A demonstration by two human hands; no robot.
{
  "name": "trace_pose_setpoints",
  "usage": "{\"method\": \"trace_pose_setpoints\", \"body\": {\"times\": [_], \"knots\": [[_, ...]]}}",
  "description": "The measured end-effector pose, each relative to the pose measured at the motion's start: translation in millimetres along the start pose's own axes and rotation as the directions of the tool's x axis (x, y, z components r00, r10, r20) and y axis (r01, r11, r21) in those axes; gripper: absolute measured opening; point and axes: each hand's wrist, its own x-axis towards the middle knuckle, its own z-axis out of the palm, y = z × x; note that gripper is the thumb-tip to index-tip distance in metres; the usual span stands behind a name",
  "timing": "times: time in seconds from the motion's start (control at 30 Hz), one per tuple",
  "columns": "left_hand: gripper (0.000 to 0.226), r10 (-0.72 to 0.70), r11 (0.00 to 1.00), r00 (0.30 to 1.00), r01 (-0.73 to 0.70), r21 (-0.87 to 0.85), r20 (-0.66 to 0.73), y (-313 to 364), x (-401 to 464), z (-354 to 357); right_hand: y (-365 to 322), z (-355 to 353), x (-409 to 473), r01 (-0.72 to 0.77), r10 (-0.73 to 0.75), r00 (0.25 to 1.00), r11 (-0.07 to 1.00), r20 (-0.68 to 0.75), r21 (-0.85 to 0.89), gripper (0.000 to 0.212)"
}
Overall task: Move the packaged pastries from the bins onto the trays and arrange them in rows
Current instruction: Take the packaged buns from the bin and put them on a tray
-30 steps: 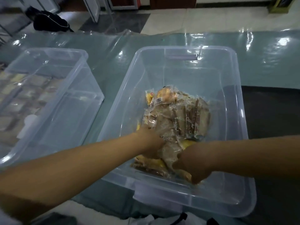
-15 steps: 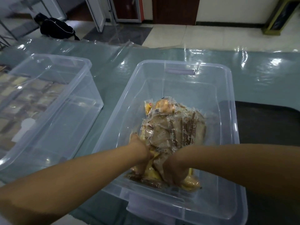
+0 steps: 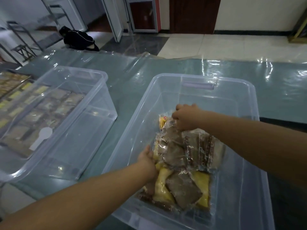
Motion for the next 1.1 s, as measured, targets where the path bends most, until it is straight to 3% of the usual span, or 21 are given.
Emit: {"method": "trace_pose_setpoints", "body": {"times": [0.07,0.13,0.17,0.23,0.27,0.3,0.37,0.57,0.7,0.77,0.87,0.93,1.0,1.1], "knots": [[0.078,0.001,1.0,1.0,-0.001,0.006,0.026,-1,-5,-6,-3,18,12,-0.027,0.023,0.997,0.998,0.071,0.056,0.063],[0.07,-0.092,0.995,0.994,0.09,0.033,0.067,7,10,2,-5,22,20,-0.027,0.018,0.996,0.994,0.082,0.104,0.078],[0.058,-0.211,0.976,0.976,0.208,0.057,0.05,7,14,6,-6,22,24,-0.024,0.016,0.997,0.993,0.072,0.112,0.075],[0.04,-0.486,0.872,0.864,0.47,0.136,0.131,-1,6,9,-4,23,32,-0.04,0.033,0.998,0.987,0.046,0.154,0.057],[0.045,-0.384,0.919,0.916,0.369,0.139,0.112,3,13,14,-3,24,35,-0.052,0.046,0.998,0.983,0.041,0.177,0.05],[0.062,-0.192,0.977,0.981,0.187,0.102,0.034,6,24,18,-2,24,36,-0.059,0.052,0.998,0.979,0.037,0.198,0.046],[0.084,-0.044,0.996,0.997,0.038,0.082,0.065,4,19,12,0,23,37,-0.045,0.04,0.999,0.975,0.027,0.218,0.044],[0.086,-0.081,0.991,0.997,0.082,0.103,-0.006,-5,-18,-9,5,5,18,0.078,-0.083,0.996,0.983,0.02,0.165,0.045],[0.083,-0.089,0.991,0.991,0.099,0.089,-0.103,-18,-46,-13,9,-14,-13,0.059,-0.054,0.998,0.961,-0.024,0.271,0.036],[0.077,-0.092,0.996,0.978,0.093,-0.003,-0.187,-25,-61,-17,8,-21,-36,0.028,-0.006,0.998,0.93,-0.06,0.366,0.043],[0.08,-0.116,0.95,0.924,-0.004,-0.312,-0.363,-33,-77,-24,4,-26,-74,-0.018,0.119,0.98,0.852,-0.16,0.523,0.048],[0.074,-0.174,0.785,0.874,-0.154,-0.6,-0.453,-35,-87,-25,-1,-25,-103,-0.026,0.23,0.937,0.796,-0.263,0.604,0.046],[0.066,-0.263,0.467,0.824,-0.346,-0.813,-0.502,-31,-95,-19,-9,-23,-133,0.001,0.339,0.856,0.754,-0.39,0.657,0.045],[0.064,-0.379,-0.071,0.757,-0.597,-0.799,-0.532,-16,-110,-6,-28,-24,-183,0.115,0.493,0.694,0.644,-0.525,0.756,0.04]]}}
